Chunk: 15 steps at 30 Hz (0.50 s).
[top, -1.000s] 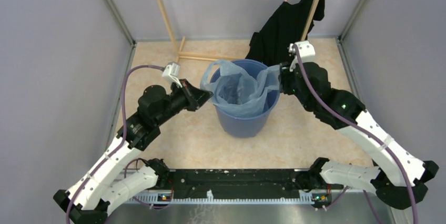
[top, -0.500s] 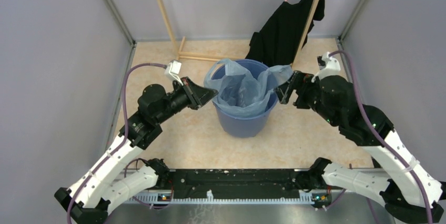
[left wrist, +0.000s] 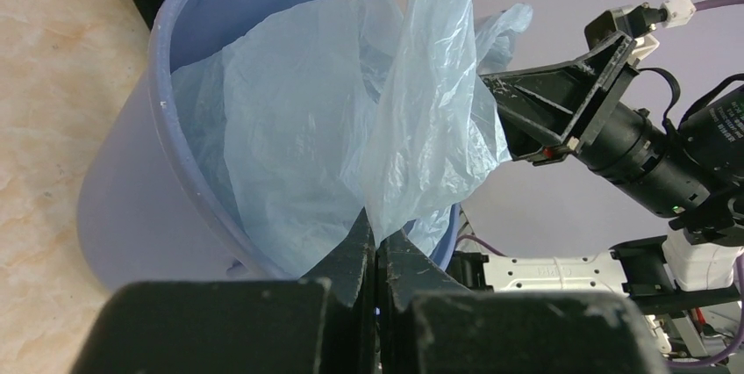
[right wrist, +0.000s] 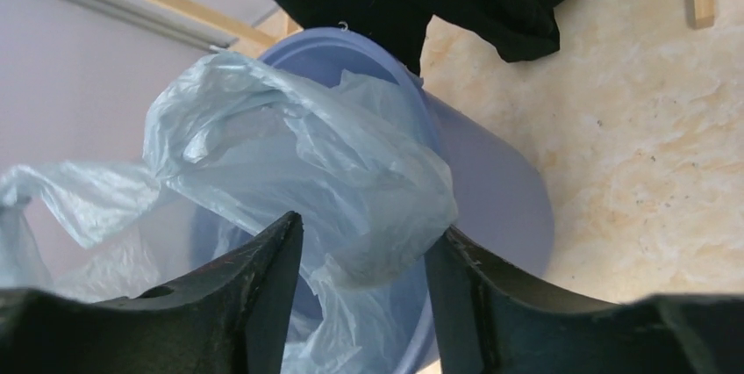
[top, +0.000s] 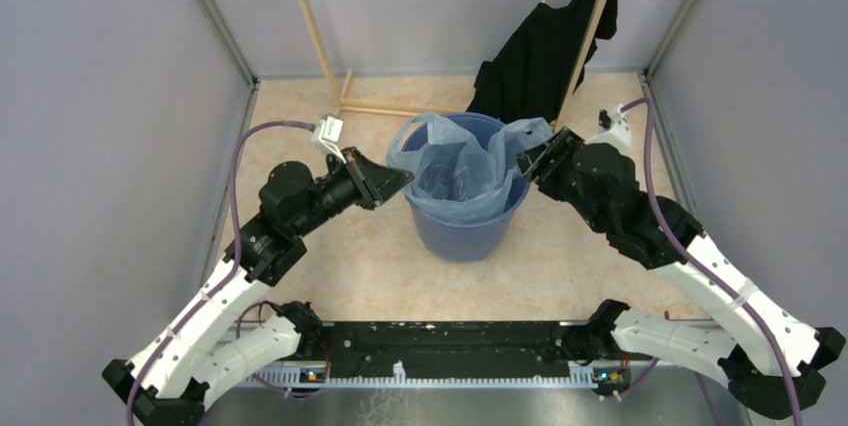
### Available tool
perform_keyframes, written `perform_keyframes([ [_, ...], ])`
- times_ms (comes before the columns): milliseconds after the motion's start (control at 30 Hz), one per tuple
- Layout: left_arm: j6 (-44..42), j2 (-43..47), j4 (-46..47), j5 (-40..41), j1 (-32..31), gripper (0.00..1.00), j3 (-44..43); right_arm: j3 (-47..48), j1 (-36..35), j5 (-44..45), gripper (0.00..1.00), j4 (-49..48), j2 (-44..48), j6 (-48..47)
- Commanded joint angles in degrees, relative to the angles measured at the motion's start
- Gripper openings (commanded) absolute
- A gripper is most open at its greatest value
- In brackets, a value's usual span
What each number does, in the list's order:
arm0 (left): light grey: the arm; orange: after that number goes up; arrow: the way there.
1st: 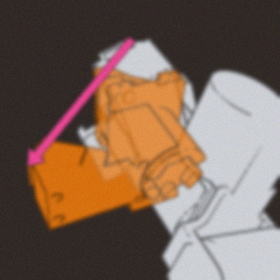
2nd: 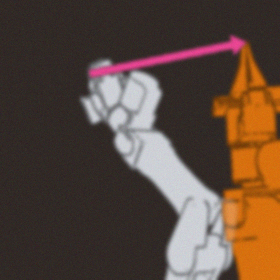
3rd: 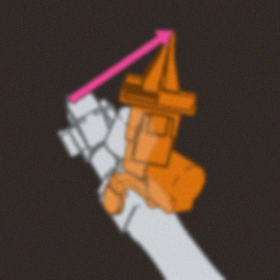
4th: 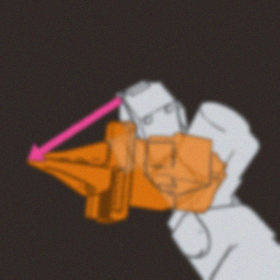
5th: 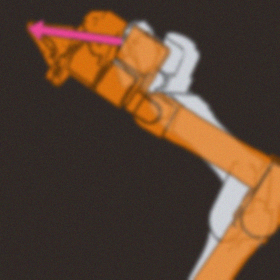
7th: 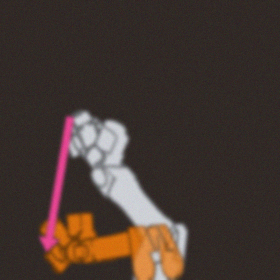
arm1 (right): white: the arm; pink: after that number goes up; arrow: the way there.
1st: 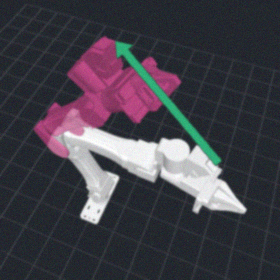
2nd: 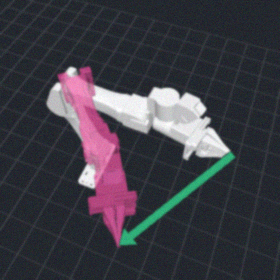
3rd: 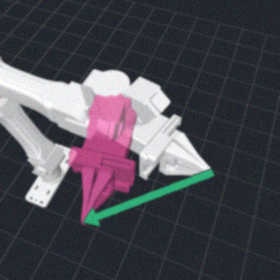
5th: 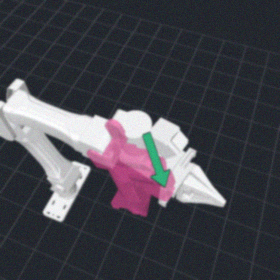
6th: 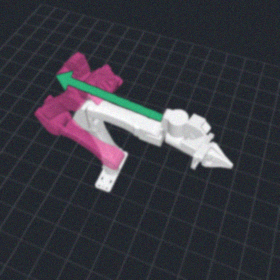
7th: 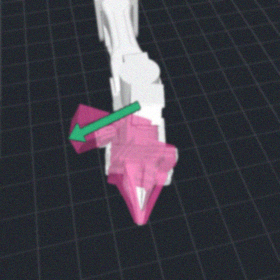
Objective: Put the trash bags into the trash bin
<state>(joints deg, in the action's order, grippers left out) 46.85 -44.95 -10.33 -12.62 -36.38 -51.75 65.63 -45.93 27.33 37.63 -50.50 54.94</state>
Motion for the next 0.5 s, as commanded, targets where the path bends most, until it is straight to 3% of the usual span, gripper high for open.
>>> perform_keyframes([
  [0,0.18,1.34,1.44,0.48,-0.1,0.0,-0.64,0.56,0.21,5.23,0.5,-2.34,0.37,3.97],
  [200,0.37,0.88,1.66,0.2,-0.09,0.0,-0.96,-0.63,0.23,4.78,0.5,-3.16,-0.16,4.68],
  [233,0.27,0.74,1.61,0.2,-0.09,0.0,-1.05,-0.61,0.21,4.91,0.46,-3.01,-0.21,4.93],
  [333,0.03,0.48,0.82,0.82,-0.12,0.0,-1.21,-0.31,0.21,5.32,0.2,-2.3,0.23,4.9],
  [467,0.37,0.93,-1.7,2.49,-0.09,0.0,-1.32,1.06,0.21,6.68,0.06,1.72,1.88,2.06],
])
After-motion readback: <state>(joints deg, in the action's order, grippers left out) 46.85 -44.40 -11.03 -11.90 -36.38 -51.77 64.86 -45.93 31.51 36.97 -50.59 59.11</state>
